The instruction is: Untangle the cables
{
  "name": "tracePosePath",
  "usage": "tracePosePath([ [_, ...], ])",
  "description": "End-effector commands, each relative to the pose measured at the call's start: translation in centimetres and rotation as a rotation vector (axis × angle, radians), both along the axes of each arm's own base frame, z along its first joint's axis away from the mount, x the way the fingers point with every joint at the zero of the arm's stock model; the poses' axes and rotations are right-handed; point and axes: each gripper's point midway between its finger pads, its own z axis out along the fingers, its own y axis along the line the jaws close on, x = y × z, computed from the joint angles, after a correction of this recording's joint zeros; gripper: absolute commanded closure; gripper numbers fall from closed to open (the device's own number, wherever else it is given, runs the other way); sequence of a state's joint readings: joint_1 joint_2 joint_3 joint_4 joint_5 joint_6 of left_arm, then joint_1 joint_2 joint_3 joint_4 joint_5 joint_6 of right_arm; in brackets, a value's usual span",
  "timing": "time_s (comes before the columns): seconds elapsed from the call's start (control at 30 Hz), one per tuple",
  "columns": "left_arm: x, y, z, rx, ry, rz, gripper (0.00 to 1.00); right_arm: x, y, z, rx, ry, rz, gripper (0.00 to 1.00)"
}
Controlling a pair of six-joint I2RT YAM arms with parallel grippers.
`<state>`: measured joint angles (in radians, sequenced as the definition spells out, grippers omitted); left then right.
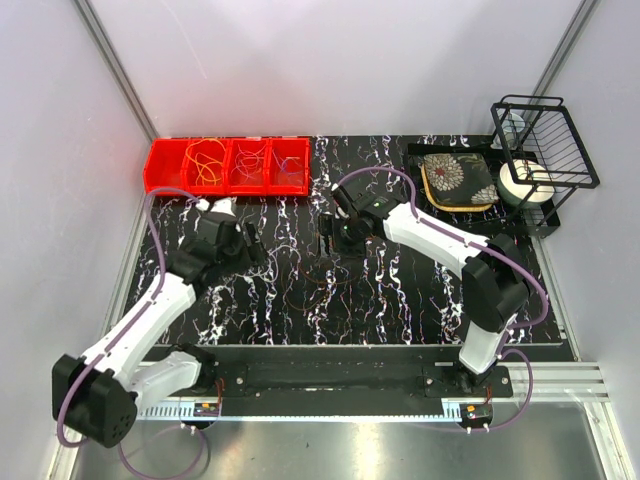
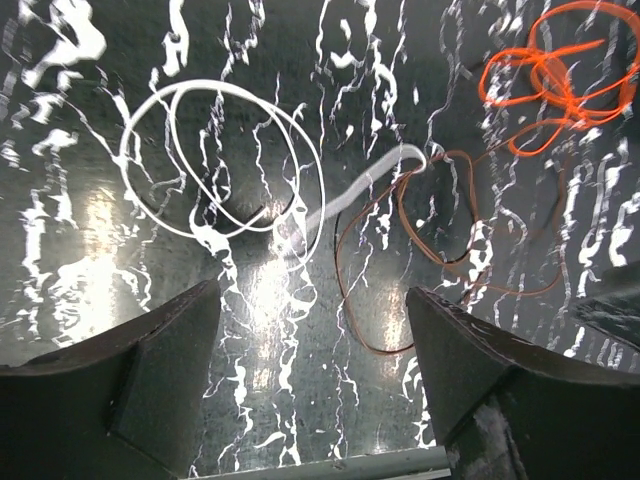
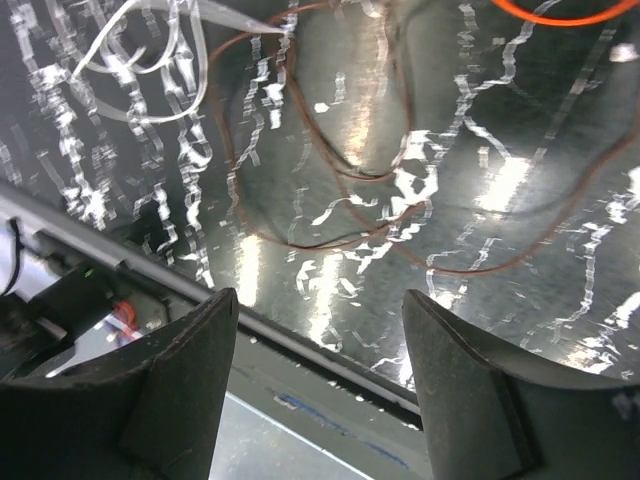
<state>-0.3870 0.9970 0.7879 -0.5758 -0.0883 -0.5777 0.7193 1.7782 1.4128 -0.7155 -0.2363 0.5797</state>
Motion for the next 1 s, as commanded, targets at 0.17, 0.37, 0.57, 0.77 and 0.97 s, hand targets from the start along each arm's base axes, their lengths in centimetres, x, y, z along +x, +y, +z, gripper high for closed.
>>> tracePosePath([
  [0.17, 1.6, -1.4, -2.9, 0.036, 0.004, 0.018, 0.22, 0.1, 1.5, 0.4, 0.074, -0.006, 0.063, 0.29],
  [0.37, 2.6, -0.5, -5.8, 0.13, 0.089, 0.073, 0.24, -0.2, 1.4, -0.2, 0.071, 0.007, 0.075, 0.3],
  [0.57, 3.7, -0.5, -7.8, 0.167, 0.112, 0.094, 0.31, -0.4, 1.2, -0.5, 0.062, 0.004, 0.088, 0.3],
  [0.77, 4.7, -0.1, -8.6, 0.216, 0.115, 0.104, 0.34, -0.5, 1.2, -1.0, 0.061, 0.014, 0.097, 0.3],
  [0.97, 5.2, 0.5, -9.1, 0.274, 0.131, 0.11, 0.31, -0.6, 1.2, -1.3, 0.058, 0.024, 0.1, 0.31],
])
